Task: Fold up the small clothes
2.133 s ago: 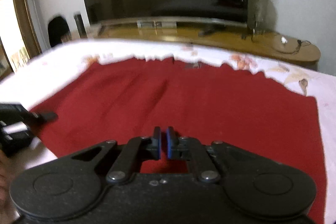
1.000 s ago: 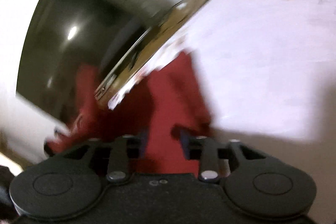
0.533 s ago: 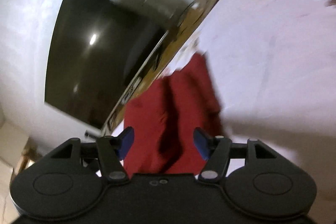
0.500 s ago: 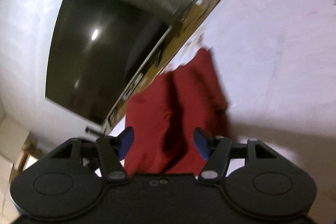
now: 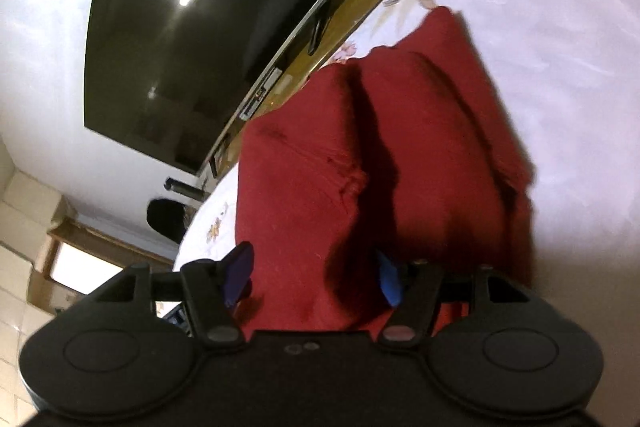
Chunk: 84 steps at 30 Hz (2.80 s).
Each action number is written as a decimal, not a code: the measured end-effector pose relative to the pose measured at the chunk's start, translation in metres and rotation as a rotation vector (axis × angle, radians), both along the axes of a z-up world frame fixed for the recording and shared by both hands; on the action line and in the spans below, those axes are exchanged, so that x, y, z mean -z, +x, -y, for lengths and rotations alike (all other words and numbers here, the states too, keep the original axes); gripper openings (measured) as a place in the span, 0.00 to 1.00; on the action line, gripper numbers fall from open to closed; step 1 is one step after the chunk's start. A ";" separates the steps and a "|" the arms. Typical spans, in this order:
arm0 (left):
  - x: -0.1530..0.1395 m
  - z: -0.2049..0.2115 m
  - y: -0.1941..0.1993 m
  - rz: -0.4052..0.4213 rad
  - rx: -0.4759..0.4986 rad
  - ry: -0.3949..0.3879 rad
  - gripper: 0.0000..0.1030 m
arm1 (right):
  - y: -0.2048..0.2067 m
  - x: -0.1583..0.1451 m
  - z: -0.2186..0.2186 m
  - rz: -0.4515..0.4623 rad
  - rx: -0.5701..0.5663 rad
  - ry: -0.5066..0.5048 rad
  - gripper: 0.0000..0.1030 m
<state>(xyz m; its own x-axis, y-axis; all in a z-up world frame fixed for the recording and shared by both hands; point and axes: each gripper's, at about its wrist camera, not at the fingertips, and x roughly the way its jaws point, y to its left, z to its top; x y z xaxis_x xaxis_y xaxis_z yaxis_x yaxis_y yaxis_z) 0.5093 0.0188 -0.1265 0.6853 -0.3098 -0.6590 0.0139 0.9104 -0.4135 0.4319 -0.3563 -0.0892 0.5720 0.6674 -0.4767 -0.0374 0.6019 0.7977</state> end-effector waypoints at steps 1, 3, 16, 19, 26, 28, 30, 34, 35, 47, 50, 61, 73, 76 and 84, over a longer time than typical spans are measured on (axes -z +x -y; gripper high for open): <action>-0.002 -0.003 0.001 0.003 -0.012 -0.006 0.90 | 0.002 -0.002 -0.004 0.008 -0.013 -0.013 0.62; -0.005 -0.010 0.005 0.032 -0.049 -0.019 0.90 | 0.009 -0.006 -0.011 0.024 -0.038 -0.042 0.61; 0.003 -0.016 0.027 0.000 -0.029 -0.010 0.90 | -0.042 -0.006 0.015 -0.014 0.089 0.032 0.60; 0.003 -0.015 0.021 0.000 -0.037 -0.012 0.90 | -0.048 0.002 0.016 -0.063 0.067 0.070 0.63; 0.003 -0.007 -0.001 -0.005 -0.042 0.005 0.90 | -0.019 0.005 -0.002 -0.103 0.055 0.036 0.62; 0.002 -0.008 0.001 -0.014 -0.039 0.002 0.90 | -0.008 0.005 -0.005 -0.083 0.056 0.044 0.59; 0.002 -0.010 0.002 -0.019 -0.034 -0.006 0.90 | 0.001 0.007 -0.006 -0.056 0.054 0.068 0.58; 0.000 -0.012 0.009 -0.018 -0.034 -0.004 0.90 | 0.014 0.012 -0.013 -0.011 0.046 0.084 0.57; 0.000 -0.013 0.011 -0.017 -0.041 -0.005 0.90 | 0.016 0.014 -0.013 -0.002 0.047 0.094 0.56; -0.005 0.003 0.026 -0.016 -0.005 0.011 0.90 | -0.012 -0.031 -0.019 0.182 0.067 -0.164 0.10; -0.005 0.008 0.025 -0.016 0.007 0.019 0.90 | -0.021 -0.038 -0.016 0.198 0.056 -0.180 0.10; -0.002 -0.013 0.023 -0.016 -0.016 0.001 0.90 | 0.015 -0.018 0.034 0.036 0.095 -0.007 0.75; -0.001 -0.010 0.027 -0.037 0.022 0.059 0.90 | 0.080 -0.013 -0.027 0.010 -0.201 -0.187 0.62; -0.002 -0.014 0.026 -0.031 0.013 0.033 0.89 | 0.081 -0.004 -0.036 0.018 -0.225 -0.170 0.22; -0.033 0.003 0.023 0.108 0.016 0.038 0.89 | 0.040 -0.047 -0.038 0.214 -0.203 -0.262 0.14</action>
<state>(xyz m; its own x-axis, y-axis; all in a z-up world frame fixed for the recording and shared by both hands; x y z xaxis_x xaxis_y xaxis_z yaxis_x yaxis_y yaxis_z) 0.5326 0.0159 -0.0935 0.7484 -0.2971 -0.5930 0.0710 0.9248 -0.3738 0.4723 -0.3186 -0.0427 0.5458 0.6490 -0.5301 -0.3258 0.7471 0.5793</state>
